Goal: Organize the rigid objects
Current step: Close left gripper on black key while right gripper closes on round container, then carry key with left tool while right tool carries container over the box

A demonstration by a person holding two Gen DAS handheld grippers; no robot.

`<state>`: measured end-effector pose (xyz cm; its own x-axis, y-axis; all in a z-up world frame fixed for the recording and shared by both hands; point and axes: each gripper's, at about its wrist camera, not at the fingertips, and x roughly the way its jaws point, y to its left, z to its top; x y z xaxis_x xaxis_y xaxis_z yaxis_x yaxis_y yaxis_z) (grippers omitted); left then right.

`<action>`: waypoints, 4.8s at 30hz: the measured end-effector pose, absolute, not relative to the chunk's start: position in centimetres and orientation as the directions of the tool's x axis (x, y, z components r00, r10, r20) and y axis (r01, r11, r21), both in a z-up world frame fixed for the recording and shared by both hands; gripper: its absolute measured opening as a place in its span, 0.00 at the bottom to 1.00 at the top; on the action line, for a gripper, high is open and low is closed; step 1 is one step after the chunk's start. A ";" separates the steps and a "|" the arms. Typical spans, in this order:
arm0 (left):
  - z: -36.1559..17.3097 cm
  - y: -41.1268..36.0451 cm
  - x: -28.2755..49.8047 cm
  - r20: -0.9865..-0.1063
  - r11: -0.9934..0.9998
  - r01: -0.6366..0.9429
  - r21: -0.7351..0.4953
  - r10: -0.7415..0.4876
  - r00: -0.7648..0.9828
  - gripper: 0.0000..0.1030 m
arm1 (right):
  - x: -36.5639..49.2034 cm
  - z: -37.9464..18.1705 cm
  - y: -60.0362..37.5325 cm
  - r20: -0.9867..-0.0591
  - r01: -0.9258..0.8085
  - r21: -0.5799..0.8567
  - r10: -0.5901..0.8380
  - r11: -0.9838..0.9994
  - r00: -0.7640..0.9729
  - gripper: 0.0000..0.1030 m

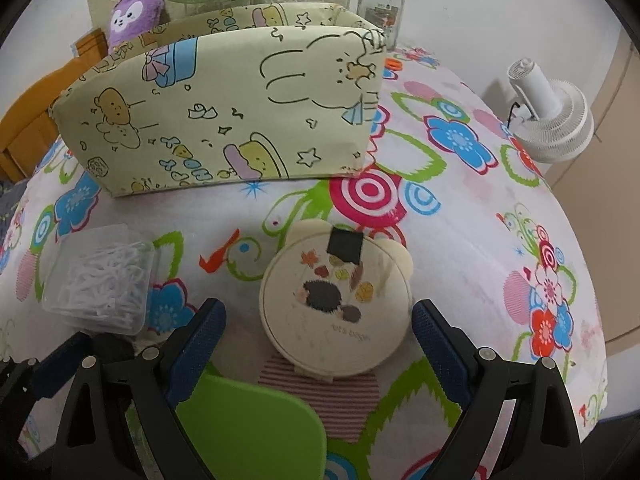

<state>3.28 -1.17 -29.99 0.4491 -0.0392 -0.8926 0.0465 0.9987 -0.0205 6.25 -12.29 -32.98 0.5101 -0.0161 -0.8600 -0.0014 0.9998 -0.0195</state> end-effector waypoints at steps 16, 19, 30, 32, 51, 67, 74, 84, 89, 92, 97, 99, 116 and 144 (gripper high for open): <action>-29.5 -2.0 4.0 -0.897 0.997 0.047 -0.059 -0.074 0.436 0.36 | 6.5 -31.7 -13.0 -0.854 -0.001 -0.017 -0.014 1.000 0.520 0.75; -29.0 -2.4 3.8 -0.894 0.996 0.054 -0.066 -0.083 0.440 0.36 | 6.3 -31.2 -13.3 -0.852 0.009 -0.015 -0.017 1.000 0.523 0.75; -26.5 -3.5 3.7 -0.870 0.995 0.084 -0.061 -0.095 0.484 0.36 | 5.8 -28.4 -14.7 -0.831 0.042 -0.007 -0.030 0.999 0.555 0.75; -25.8 -3.8 3.7 -0.863 0.995 0.088 -0.055 -0.092 0.497 0.36 | 5.8 -27.9 -15.0 -0.827 0.048 -0.003 -0.029 0.999 0.561 0.75; -21.3 -4.6 4.2 -0.817 0.995 0.095 -0.024 -0.074 0.572 0.36 | 5.4 -22.5 -15.4 -0.793 0.031 0.007 -0.014 0.999 0.609 0.75; -17.9 -5.0 5.6 -0.783 0.996 0.092 -0.017 -0.071 0.618 0.36 | 6.2 -18.1 -14.9 -0.755 -0.007 0.012 0.014 1.000 0.656 0.75; -16.7 -4.9 6.1 -0.770 0.997 0.078 -0.015 -0.062 0.635 0.36 | 6.5 -16.8 -15.0 -0.742 -0.013 0.019 0.023 1.000 0.670 0.75; -15.4 -4.8 6.8 -0.753 0.997 0.068 -0.025 -0.064 0.655 0.36 | 7.1 -15.1 -15.0 -0.724 -0.026 0.029 0.039 0.999 0.689 0.75; -14.9 -5.0 7.5 -0.745 0.997 0.072 -0.021 -0.063 0.664 0.36 | 7.6 -14.5 -15.2 -0.720 -0.031 0.027 0.041 0.999 0.692 0.75; -14.4 -5.1 7.9 -0.738 0.997 0.072 -0.020 -0.063 0.672 0.36 | 7.9 -14.0 -15.3 -0.712 -0.034 0.024 0.041 0.999 0.701 0.75; -14.0 -5.1 8.5 -0.732 0.997 0.071 -0.016 -0.060 0.678 0.36 | 8.4 -13.5 -15.4 -0.709 -0.044 0.029 0.052 0.999 0.703 0.75; -13.9 -5.0 8.7 -0.731 0.997 0.069 -0.018 -0.061 0.680 0.36 | 8.8 -13.3 -15.4 -0.708 -0.050 0.030 0.057 0.998 0.704 0.75; -14.6 -4.2 12.7 -0.750 0.999 0.038 -0.028 -0.047 0.660 0.36 | 13.4 -14.1 -14.4 -0.722 -0.096 0.035 0.092 0.995 0.685 0.75; -20.5 -2.0 18.0 -0.843 0.999 -0.018 -0.047 -0.030 0.537 0.36 | 19.1 -19.7 -12.0 -0.797 -0.122 0.043 0.108 0.992 0.594 0.75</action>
